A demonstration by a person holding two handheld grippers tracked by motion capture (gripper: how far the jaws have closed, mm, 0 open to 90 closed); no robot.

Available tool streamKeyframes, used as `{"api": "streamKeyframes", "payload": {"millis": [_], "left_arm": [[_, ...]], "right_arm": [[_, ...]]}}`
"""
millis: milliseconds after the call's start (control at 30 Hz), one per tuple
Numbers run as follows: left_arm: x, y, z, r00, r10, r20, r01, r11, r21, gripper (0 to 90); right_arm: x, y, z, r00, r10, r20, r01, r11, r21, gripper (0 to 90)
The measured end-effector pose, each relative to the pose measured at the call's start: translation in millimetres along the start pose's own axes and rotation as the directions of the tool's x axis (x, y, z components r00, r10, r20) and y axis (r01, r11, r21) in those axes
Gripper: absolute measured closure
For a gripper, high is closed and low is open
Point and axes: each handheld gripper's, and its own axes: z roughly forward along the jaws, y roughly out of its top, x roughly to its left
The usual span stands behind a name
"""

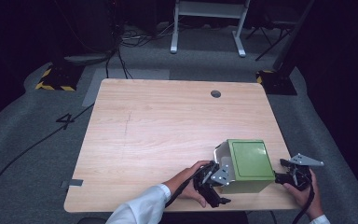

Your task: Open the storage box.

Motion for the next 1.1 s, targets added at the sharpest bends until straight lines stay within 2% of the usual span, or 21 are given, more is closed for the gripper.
{"api": "streamKeyframes", "payload": {"millis": [200,333,467,567,733,767,1100], "left_arm": [[2.9,-2.6,-2.7,0.9999,0.014,0.000,-0.014,0.9996,0.024,21.8],[8.3,-10.2,-7.9,0.9999,-0.012,0.008,0.012,0.9986,0.052,25.8],[7.4,-16.1,-11.7,1.0000,-0.008,0.000,0.008,0.9974,0.072,30.2],[8.0,-21.5,-18.2,0.9997,-0.020,-0.011,0.021,0.9974,0.069,37.0],[8.7,-26.2,-25.6,0.9990,-0.012,-0.044,0.015,0.9973,0.071,53.1],[8.7,-26.5,-26.1,0.9988,-0.009,-0.047,0.012,0.9973,0.073,59.8],[9.7,-35.8,-38.0,0.9993,-0.004,-0.037,0.007,0.9968,0.080,75.6]], "right_arm": [[-0.1,0.0,0.0,1.0000,0.000,-0.001,0.000,1.000,0.001,22.1],[-0.1,0.0,0.0,1.0000,0.000,-0.001,0.000,1.000,0.001,22.2],[-0.3,0.0,0.1,1.0000,0.001,-0.002,-0.001,1.000,0.001,22.2],[-0.2,0.0,0.1,1.0000,0.001,-0.002,-0.001,1.000,0.000,22.2],[-0.1,0.0,0.0,1.0000,0.000,-0.001,0.000,1.000,0.001,22.2],[-0.2,0.0,0.0,1.0000,0.001,-0.001,-0.001,1.000,0.001,22.2],[0.1,0.0,0.0,1.0000,-0.002,-0.001,0.002,1.000,0.000,22.3]]}}
